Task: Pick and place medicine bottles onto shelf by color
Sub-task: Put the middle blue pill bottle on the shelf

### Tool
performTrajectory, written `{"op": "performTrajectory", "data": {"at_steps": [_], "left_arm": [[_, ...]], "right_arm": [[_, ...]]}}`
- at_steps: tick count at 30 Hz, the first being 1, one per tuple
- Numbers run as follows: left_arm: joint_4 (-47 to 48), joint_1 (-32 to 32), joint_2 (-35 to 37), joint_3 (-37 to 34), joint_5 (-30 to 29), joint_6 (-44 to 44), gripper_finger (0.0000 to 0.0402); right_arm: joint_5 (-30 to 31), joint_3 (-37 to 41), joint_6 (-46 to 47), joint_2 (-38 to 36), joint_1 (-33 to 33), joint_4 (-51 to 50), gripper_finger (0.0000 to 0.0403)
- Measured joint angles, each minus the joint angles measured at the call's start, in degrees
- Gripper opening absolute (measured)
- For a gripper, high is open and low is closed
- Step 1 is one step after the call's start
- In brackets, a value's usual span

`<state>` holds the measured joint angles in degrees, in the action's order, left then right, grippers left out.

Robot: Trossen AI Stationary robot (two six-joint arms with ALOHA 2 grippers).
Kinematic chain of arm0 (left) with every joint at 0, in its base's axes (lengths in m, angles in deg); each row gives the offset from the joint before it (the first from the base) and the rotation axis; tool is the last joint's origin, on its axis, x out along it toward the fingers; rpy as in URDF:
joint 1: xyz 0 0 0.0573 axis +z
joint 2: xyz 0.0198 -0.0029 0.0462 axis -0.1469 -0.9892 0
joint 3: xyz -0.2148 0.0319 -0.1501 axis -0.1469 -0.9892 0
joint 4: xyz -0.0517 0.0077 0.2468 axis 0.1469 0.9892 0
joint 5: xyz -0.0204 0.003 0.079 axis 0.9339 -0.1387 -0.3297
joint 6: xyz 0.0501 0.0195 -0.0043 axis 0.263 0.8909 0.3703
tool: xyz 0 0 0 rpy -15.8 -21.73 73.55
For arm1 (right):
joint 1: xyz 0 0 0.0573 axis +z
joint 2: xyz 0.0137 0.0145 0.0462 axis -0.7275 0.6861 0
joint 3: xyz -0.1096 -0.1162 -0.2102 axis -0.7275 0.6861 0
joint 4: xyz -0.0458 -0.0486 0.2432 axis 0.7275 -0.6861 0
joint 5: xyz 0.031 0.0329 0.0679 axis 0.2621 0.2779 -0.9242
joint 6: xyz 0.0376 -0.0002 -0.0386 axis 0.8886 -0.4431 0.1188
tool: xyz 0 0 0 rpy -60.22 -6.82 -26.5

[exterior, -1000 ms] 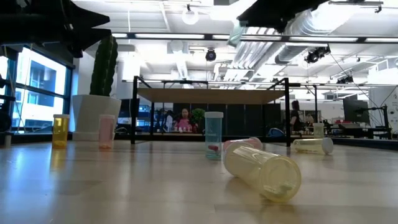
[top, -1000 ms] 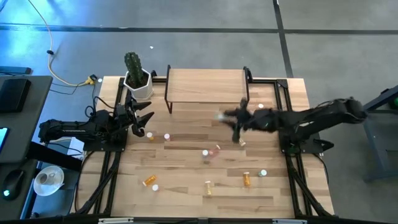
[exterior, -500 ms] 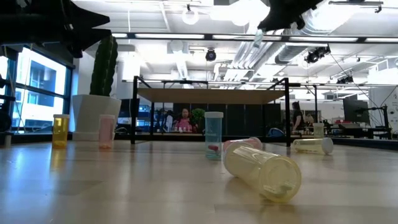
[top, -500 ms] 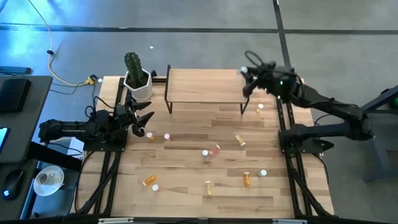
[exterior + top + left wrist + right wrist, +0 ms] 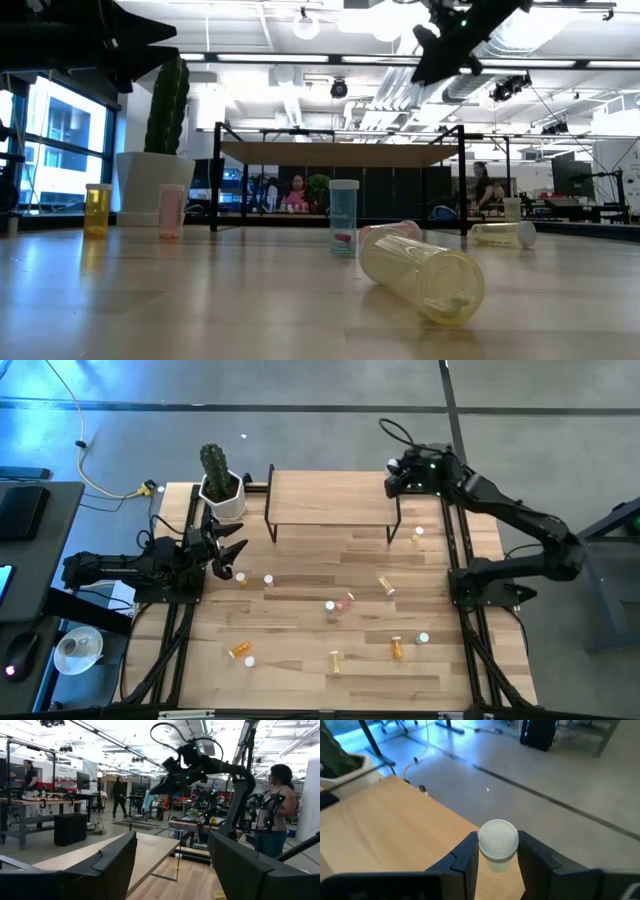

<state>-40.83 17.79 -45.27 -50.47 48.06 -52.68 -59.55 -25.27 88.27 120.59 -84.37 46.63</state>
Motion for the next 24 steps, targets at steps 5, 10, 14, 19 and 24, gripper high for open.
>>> {"op": "performTrajectory", "data": {"at_steps": [5, 10, 14, 19, 24], "left_arm": [[0.00, 0.00, 0.00, 0.00, 0.00, 0.19, 0.0239], [0.01, 0.00, 0.00, 0.00, 0.00, 0.50, 0.0239], [0.00, 0.00, 0.00, 0.00, 0.00, 0.50, 0.0239], [0.02, 0.00, 0.00, 0.00, 0.00, 0.38, 0.0239], [0.02, 0.00, 0.00, 0.00, 0.00, 0.50, 0.0239]], "right_arm": [[-1.80, -0.02, 1.07, 4.06, -1.34, 0.00, 0.0103], [-1.92, -0.02, 1.76, 7.57, -1.72, 0.19, 0.0103], [-3.07, -0.02, 2.38, 9.91, -1.72, 2.22, 0.0103], [-4.02, -0.26, 2.38, 10.64, -2.27, 3.86, 0.0103], [-4.23, -2.53, 3.96, 10.64, -3.65, 1.44, 0.0103]]}}
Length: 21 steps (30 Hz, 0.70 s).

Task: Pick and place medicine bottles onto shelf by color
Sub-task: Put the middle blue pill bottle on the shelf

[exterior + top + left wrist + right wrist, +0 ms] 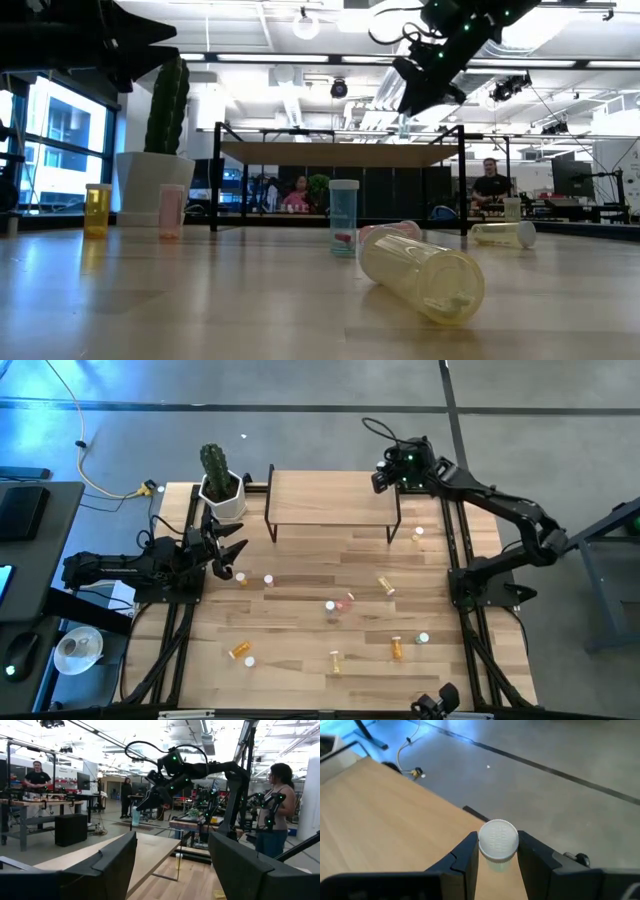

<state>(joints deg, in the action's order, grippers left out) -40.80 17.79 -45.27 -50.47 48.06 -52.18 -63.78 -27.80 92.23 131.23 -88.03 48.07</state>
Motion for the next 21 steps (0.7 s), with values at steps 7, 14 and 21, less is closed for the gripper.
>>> {"op": "performTrajectory", "data": {"at_steps": [7, 14, 21], "left_arm": [[0.00, 0.00, 0.00, 0.00, 0.00, -0.14, 0.0239], [0.00, 0.00, 0.01, 0.00, 0.00, -0.48, 0.0239], [0.02, 0.00, 0.00, 0.00, 0.00, -0.52, 0.0239]], "right_arm": [[-1.14, -0.16, 1.23, 1.14, 0.21, -0.87, 0.0103], [-1.08, -0.16, 1.18, 4.12, 0.21, -1.08, 0.0103], [-0.64, -0.18, 0.94, 5.82, 0.21, -1.20, 0.0103]]}}
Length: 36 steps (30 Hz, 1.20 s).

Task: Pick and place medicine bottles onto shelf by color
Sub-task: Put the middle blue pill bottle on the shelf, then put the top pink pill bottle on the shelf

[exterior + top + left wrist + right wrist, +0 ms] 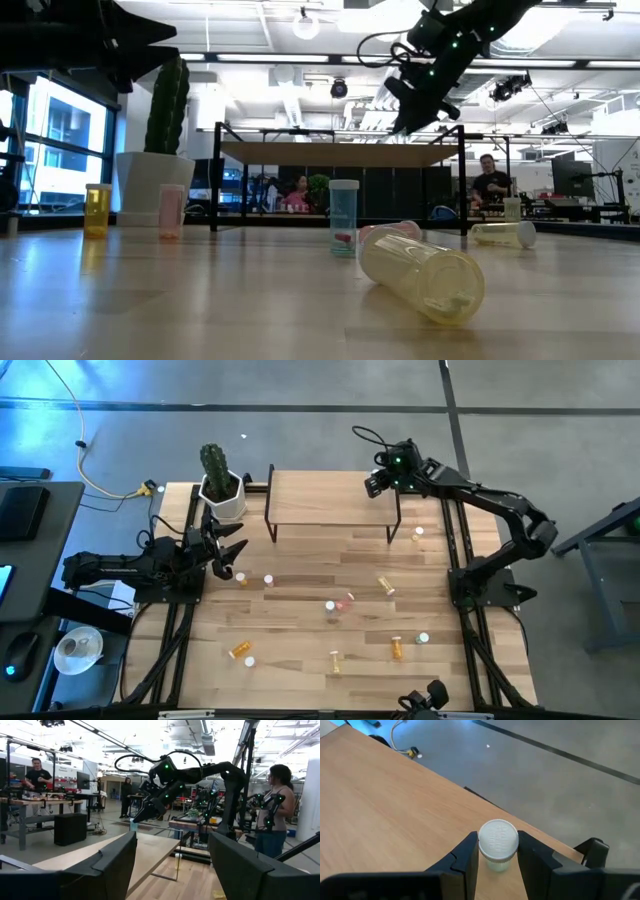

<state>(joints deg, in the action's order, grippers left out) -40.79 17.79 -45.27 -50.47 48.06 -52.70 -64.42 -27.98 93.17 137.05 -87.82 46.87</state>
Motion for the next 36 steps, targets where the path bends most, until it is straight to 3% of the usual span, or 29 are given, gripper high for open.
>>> {"op": "performTrajectory", "data": {"at_steps": [8, 22, 36], "left_arm": [[-0.01, 0.00, 0.00, 0.00, 0.01, -0.04, 0.0239], [-0.01, 0.00, 0.00, 0.00, 0.00, -0.02, 0.0239], [1.44, 0.00, 0.00, 0.02, 0.02, 0.23, 0.0239]], "right_arm": [[0.02, 0.02, -1.17, -0.07, 0.00, -0.29, 0.0107], [0.19, 0.24, -1.49, -0.28, 0.00, -0.45, 0.0177], [-0.50, 0.16, -1.51, -6.93, 0.26, 1.20, 0.0180]]}}
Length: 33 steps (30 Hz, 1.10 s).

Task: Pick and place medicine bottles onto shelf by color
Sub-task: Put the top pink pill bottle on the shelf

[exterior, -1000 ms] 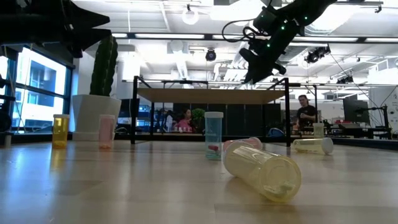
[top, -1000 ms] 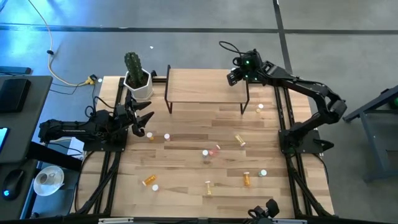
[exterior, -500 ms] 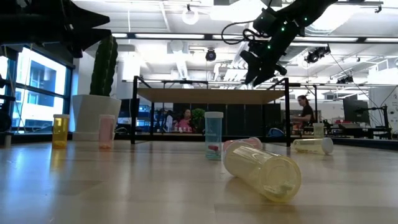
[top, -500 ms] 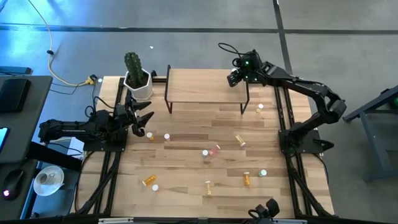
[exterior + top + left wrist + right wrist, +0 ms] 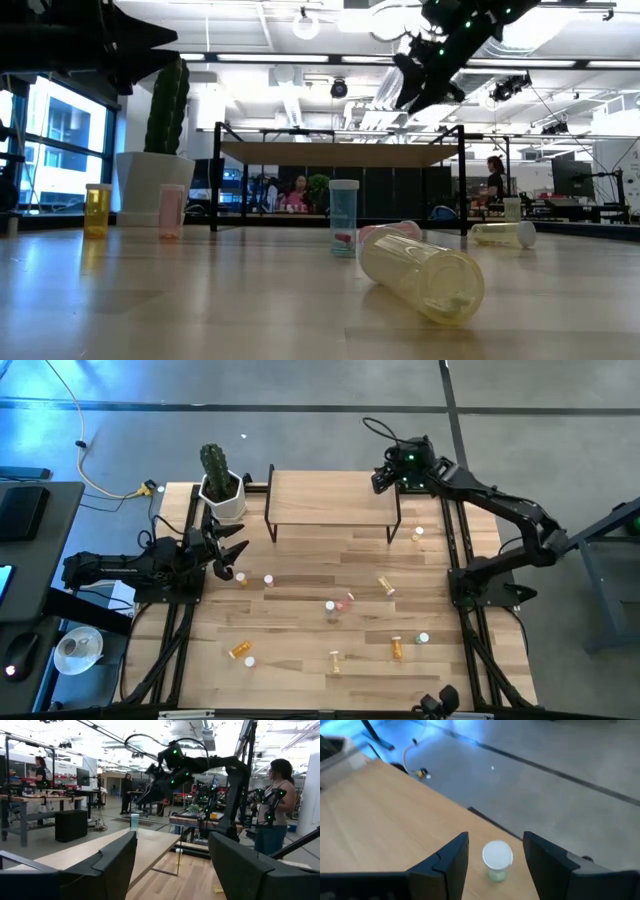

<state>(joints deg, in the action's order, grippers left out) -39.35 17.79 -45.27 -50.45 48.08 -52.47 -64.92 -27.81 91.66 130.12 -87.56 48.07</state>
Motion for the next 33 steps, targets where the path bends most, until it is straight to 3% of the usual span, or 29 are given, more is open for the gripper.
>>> {"op": "performTrajectory", "data": {"at_steps": [14, 24, 33], "left_arm": [[1.65, 0.00, 0.00, 0.60, 2.18, 2.10, 0.0239], [24.39, -0.02, -3.84, 13.82, 2.69, 0.77, 0.0239], [38.31, -0.02, -17.75, 26.20, 5.54, 4.06, 0.0239]], "right_arm": [[-4.05, -0.03, -2.13, -11.52, 6.30, -4.09, 0.0180], [-4.02, -0.03, -3.98, -16.40, 9.20, -6.14, 0.0180], [-4.02, -0.04, -3.43, -16.72, 9.19, -8.94, 0.0180]]}}
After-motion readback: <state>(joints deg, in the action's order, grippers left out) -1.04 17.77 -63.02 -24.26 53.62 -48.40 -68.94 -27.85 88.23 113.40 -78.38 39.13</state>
